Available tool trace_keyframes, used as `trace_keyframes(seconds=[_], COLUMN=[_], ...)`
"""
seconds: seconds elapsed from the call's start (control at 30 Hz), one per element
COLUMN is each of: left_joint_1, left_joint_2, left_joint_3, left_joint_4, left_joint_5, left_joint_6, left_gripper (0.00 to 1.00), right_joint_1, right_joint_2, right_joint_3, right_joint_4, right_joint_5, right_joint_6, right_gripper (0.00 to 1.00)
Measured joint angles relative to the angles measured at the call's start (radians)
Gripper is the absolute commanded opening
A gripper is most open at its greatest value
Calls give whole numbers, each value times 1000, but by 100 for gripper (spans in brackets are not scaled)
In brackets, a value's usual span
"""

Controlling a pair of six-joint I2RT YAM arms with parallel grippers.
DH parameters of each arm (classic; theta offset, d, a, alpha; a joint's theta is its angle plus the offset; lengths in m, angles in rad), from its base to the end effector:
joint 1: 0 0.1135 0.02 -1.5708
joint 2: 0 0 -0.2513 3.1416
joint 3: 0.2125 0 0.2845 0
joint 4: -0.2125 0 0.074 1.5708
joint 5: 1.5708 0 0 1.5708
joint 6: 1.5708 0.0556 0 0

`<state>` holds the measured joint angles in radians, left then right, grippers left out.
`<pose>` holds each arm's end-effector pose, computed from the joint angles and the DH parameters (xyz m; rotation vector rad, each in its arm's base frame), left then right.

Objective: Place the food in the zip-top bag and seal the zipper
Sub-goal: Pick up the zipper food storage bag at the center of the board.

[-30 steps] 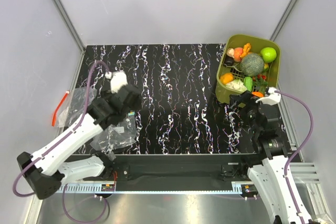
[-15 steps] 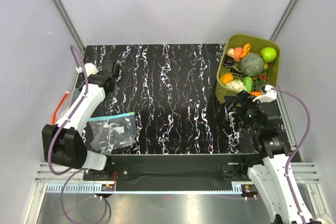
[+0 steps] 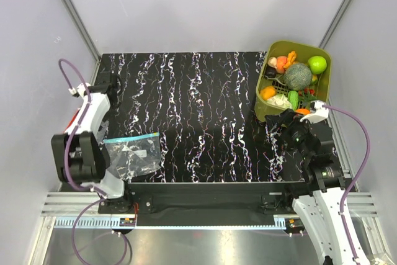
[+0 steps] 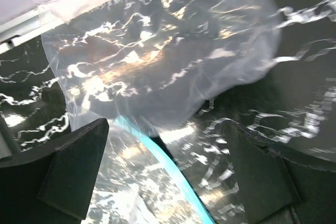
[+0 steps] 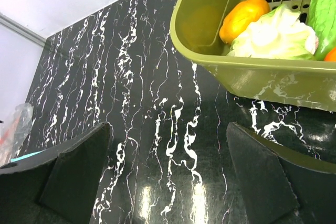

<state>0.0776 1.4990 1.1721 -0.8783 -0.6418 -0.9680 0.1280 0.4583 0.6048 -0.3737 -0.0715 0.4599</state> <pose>0.3234 0.0585 0.2210 -1.3760 2.0813 0.5488 0.1851 0.0278 0.2955 0.2500 1.8064 0.4824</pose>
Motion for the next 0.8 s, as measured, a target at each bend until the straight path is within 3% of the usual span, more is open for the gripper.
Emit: trace_keyframes(seconds=[0.27, 0.37, 0.43, 0.47, 0.5, 0.8], left_joint_1=[3, 3, 5, 6, 10, -19], left_joint_2=[270, 292, 289, 286, 276, 95], left_joint_3=[147, 150, 133, 119, 95, -6], left_joint_4=[-48, -49, -31, -11, 21, 154], left_joint_5=[-7, -16, -16, -13, -6, 164], left_joint_6=[118, 141, 164, 176, 194, 332], left_gripper=[98, 85, 63, 26, 0, 0], right_joint_1=[0, 0, 0, 0, 0, 0], right_joint_2=[-3, -13, -15, -15, -15, -17], right_joint_3=[7, 7, 8, 8, 8, 8], right_joint_4=[-27, -28, -29, -28, -29, -29], right_joint_5=[-6, -13, -21, -25, -26, -27], right_joint_6=[-8, -11, -11, -11, -11, -11], right_gripper=[100, 100, 100, 100, 100, 100])
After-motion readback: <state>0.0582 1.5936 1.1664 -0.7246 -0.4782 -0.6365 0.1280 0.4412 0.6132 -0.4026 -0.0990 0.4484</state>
